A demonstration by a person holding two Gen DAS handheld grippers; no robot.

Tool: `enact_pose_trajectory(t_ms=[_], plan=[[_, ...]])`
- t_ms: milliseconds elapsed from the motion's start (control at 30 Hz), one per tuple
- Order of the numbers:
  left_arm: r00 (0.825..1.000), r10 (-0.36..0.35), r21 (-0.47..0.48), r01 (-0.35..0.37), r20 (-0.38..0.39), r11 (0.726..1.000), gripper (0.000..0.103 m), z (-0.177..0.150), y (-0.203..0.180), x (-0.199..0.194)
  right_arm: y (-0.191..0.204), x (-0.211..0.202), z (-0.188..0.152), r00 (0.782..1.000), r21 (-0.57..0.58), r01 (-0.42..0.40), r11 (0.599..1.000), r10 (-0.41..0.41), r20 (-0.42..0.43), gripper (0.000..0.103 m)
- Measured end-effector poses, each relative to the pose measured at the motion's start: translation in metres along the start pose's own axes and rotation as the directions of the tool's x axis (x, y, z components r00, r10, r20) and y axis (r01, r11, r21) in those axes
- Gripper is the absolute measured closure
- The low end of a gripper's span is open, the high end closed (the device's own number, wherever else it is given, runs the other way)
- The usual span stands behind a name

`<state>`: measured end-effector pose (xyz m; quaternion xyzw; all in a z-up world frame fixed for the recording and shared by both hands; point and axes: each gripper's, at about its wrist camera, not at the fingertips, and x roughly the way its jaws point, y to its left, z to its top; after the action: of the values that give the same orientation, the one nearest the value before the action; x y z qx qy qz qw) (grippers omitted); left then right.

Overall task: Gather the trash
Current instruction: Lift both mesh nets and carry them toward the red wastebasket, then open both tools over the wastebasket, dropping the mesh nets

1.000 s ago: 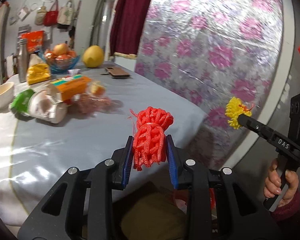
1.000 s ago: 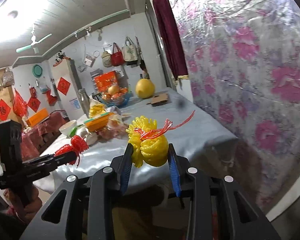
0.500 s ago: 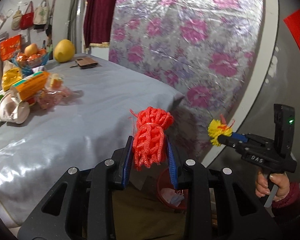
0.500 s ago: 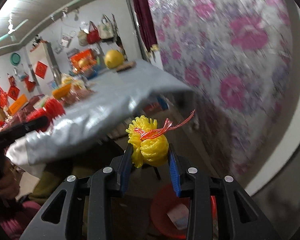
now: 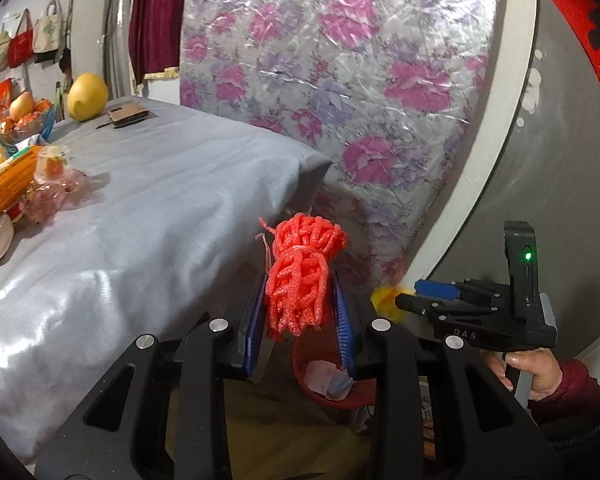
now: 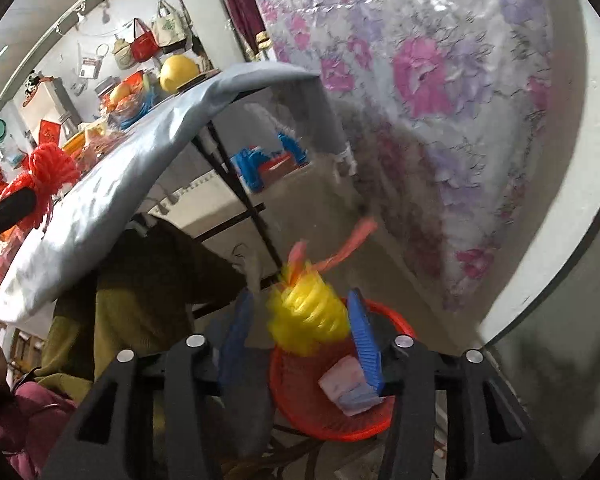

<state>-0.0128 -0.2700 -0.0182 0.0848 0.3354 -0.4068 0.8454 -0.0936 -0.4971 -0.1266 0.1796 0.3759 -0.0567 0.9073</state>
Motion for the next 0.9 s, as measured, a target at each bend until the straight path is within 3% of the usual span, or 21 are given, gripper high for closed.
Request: enact_pose_trajectory(t_ms=[300,733,800,900], plan=[[0.998,-0.033,0.053,0.035,-0.055,0.998,0.07,-0.002,-0.021,0.023,-0.024,-0.024,0.013,0.995,0.069,0.005,0.998,-0.011,0.095,0.043],[0.985,-0.087,0.176,0.114,-0.151,0.978,0.068,0.004,-0.078,0.075,-0.041,-0.043,0.02,0.987,0.102,0.002,0.995,-0.018,0.161,0.043],[0.982,-0.089,0.181,0.119,-0.167,0.976,0.064,0.004,-0.083,0.082,-0.044,-0.044,0.019,0.986,0.11,0.001,0.994,-0.019,0.166,0.043],[0.982,-0.077,0.177,0.108,-0.173,0.978,0.039,0.004,-0.084,0.088,-0.048,-0.047,0.018,0.985,0.123,-0.006,0.992,-0.015,0.174,0.043]])
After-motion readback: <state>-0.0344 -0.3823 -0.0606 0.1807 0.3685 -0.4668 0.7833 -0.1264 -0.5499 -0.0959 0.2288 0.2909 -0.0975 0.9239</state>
